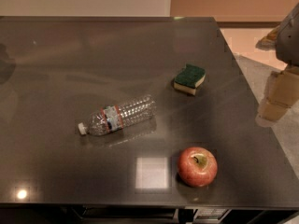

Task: Place water bottle upright

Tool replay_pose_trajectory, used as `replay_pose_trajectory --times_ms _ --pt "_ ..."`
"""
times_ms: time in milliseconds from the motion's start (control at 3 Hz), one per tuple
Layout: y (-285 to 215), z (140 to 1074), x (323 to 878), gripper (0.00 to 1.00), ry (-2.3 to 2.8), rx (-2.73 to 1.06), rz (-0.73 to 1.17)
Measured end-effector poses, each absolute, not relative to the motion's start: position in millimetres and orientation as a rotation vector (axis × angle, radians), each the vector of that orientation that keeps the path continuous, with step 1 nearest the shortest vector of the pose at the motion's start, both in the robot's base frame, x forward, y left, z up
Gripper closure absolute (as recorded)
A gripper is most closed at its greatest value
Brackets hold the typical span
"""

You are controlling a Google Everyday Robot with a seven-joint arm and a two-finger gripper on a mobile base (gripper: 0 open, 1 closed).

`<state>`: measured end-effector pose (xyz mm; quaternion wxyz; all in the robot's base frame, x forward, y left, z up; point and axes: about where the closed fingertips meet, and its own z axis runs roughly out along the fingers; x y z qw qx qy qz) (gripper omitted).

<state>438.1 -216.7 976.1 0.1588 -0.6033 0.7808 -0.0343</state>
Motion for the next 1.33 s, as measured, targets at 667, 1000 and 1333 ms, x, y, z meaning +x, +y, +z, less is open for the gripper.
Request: replay_pose_trajectory --times_ms 667,1000,1333 --pt "-194 973 451 0.0 2.175 -1.783 -0.058" --pt "-164 966 465 0.0 2.104 -1.859 -0.007" --pt "-133 957 477 0.0 2.027 -1.944 0.042"
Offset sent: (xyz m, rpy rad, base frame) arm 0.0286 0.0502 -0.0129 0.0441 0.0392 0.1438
